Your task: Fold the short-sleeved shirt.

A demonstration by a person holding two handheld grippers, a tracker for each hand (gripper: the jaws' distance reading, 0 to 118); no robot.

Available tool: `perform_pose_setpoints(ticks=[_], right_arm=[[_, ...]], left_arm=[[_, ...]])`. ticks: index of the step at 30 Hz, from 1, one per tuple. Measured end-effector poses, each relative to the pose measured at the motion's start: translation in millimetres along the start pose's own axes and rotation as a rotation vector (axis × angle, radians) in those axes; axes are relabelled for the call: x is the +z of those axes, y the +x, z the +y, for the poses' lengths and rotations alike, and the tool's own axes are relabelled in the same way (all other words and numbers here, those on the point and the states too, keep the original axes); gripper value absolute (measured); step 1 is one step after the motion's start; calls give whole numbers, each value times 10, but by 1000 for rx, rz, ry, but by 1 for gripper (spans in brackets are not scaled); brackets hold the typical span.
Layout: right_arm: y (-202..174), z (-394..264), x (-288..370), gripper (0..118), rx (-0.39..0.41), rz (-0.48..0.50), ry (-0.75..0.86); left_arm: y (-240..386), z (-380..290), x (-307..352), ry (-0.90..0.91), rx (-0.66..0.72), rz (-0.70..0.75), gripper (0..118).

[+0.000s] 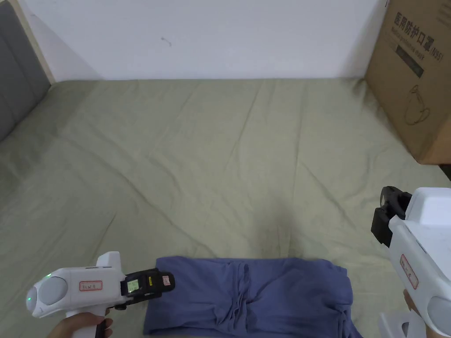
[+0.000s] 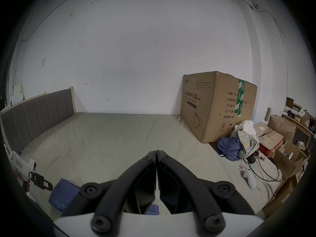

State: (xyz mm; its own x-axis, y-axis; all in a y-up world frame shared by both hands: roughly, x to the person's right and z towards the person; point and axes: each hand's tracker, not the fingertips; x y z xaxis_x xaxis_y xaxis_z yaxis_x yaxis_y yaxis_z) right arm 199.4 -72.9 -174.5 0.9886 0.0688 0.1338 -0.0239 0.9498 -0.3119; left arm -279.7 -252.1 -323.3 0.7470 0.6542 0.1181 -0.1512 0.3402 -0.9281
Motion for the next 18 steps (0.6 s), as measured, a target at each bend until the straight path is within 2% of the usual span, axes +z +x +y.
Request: perform_pose_setpoints(ticks=[2, 4, 8, 10, 13, 18], right_arm=[[-4, -2, 0, 0, 2, -2, -2], [-6, -6, 1, 0, 7, -7, -6], [11, -22, -1, 0, 14, -13, -15], [26, -25, -2, 0, 12, -17, -18], [37, -23, -8, 0, 13, -20, -19], [35, -3, -27, 0, 15, -15, -15]], left_arm=[[-61, -5, -120, -32, 5, 9, 97], [-101, -19, -193, -38, 17, 2, 75], [-71, -59, -305, -15, 19, -11, 52], [-43, -77, -320, -9, 1, 19, 27], [-11, -94, -281, -4, -16, 20, 14], [286, -85, -114, 16, -103, 76, 12]])
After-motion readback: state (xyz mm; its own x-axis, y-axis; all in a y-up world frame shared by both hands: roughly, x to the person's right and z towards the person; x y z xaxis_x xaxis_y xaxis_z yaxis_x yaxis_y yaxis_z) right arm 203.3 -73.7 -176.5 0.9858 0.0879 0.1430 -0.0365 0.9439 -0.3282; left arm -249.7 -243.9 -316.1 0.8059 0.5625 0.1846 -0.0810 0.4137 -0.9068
